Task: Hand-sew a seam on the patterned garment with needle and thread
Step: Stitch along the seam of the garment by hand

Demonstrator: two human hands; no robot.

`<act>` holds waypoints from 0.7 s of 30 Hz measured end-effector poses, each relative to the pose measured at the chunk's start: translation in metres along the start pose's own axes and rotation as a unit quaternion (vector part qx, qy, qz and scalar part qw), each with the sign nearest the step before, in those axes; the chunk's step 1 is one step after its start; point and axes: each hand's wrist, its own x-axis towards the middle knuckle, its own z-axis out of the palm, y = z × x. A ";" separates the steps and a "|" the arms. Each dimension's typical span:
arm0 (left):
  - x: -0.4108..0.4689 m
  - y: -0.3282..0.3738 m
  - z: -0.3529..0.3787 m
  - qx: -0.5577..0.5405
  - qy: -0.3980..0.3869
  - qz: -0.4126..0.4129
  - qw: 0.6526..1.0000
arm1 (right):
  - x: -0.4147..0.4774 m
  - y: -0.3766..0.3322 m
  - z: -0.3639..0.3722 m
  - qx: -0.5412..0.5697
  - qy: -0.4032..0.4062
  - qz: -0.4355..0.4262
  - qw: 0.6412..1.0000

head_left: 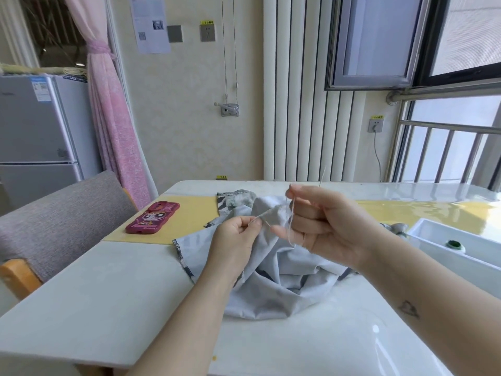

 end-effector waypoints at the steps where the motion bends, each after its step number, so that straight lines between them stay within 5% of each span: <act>1: 0.000 0.000 0.000 -0.005 0.005 0.002 1.000 | -0.003 0.001 -0.002 0.011 -0.022 0.039 0.999; 6: 0.002 0.000 -0.004 -0.013 0.025 0.007 1.000 | -0.014 0.008 -0.018 -0.034 -0.195 0.212 0.957; 9: 0.003 0.002 -0.006 -0.028 0.026 0.004 0.999 | -0.016 0.009 -0.020 -0.087 -0.237 0.246 0.936; 12: -0.001 0.006 -0.005 -0.023 0.024 0.027 0.999 | -0.013 0.005 -0.018 -0.241 -0.131 0.204 0.940; 16: -0.006 0.009 -0.008 -0.026 0.009 0.070 0.997 | 0.000 -0.001 -0.018 -0.479 0.085 0.040 0.872; 21: -0.012 0.008 -0.015 0.007 -0.011 0.139 0.990 | 0.017 -0.006 -0.028 -0.571 0.132 -0.020 0.810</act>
